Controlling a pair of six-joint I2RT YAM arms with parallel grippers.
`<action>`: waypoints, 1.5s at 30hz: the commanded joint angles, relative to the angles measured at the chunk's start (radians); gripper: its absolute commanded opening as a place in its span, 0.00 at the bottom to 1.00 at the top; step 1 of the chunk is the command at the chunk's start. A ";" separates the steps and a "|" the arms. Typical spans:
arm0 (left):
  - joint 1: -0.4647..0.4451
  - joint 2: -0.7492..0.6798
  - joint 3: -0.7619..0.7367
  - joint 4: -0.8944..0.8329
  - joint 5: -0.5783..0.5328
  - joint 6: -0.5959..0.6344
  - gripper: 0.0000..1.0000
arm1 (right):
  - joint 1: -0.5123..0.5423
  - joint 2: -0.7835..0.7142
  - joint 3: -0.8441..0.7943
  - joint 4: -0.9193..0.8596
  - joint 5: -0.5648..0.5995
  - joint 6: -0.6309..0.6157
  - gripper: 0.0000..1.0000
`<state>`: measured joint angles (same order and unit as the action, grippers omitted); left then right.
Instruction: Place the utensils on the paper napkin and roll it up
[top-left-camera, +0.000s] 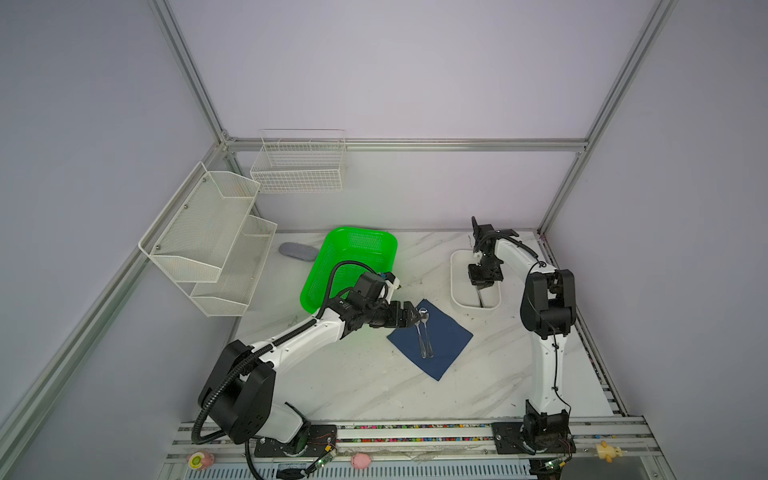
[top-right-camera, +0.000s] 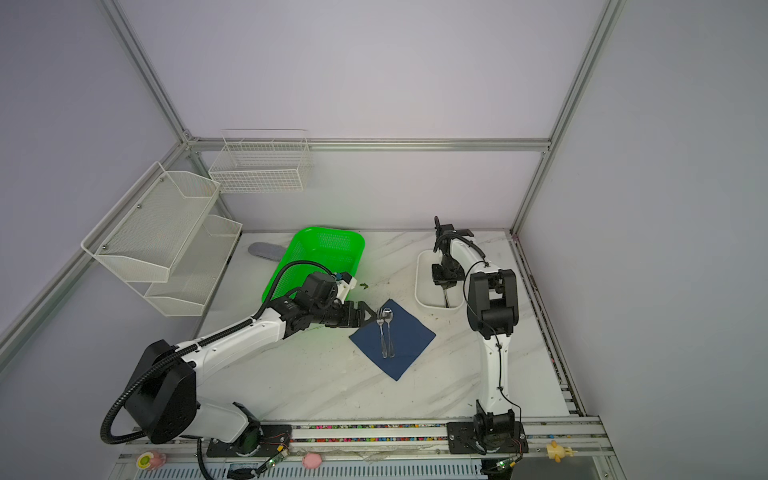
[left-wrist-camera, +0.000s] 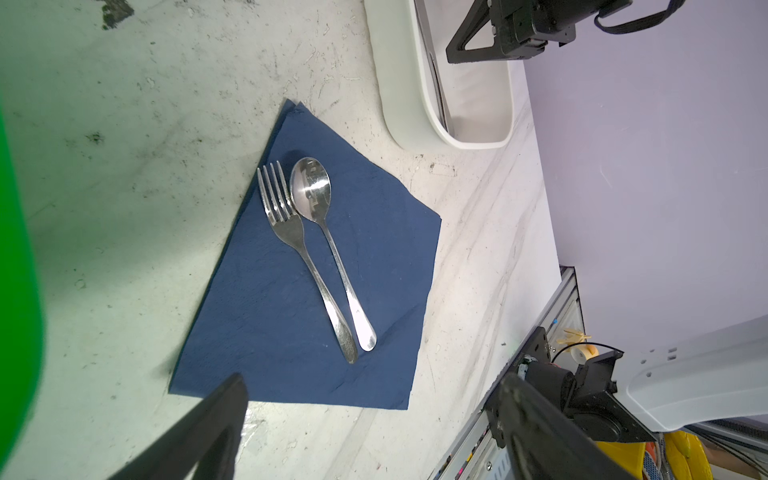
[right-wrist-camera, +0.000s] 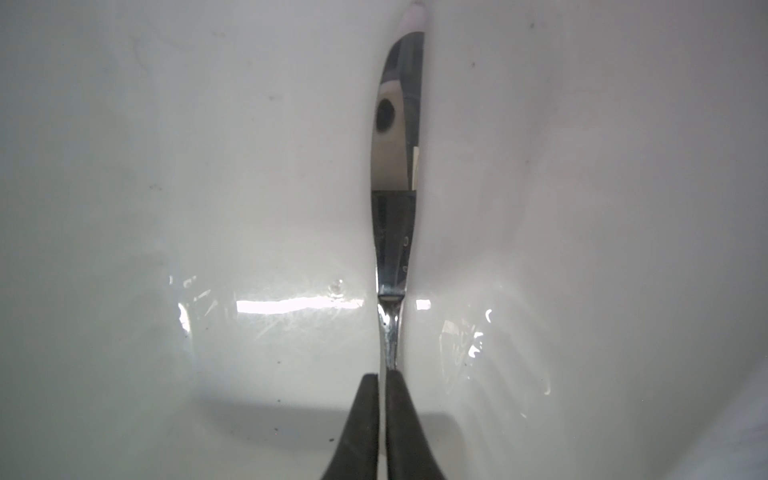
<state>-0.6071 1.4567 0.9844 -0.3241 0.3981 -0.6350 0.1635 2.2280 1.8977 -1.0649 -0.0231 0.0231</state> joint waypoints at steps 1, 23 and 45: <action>0.001 -0.025 0.041 0.009 0.016 0.006 0.94 | -0.001 0.016 0.003 -0.011 -0.008 0.008 0.17; 0.001 -0.014 0.043 -0.003 0.019 0.015 0.94 | -0.009 0.183 -0.114 -0.007 -0.011 -0.045 0.18; 0.001 -0.007 0.068 -0.029 0.021 0.014 0.94 | -0.009 0.028 -0.018 0.047 -0.113 -0.043 0.13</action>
<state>-0.6071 1.4567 0.9863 -0.3614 0.4007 -0.6346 0.1570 2.2890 1.8931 -1.0222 -0.1043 0.0059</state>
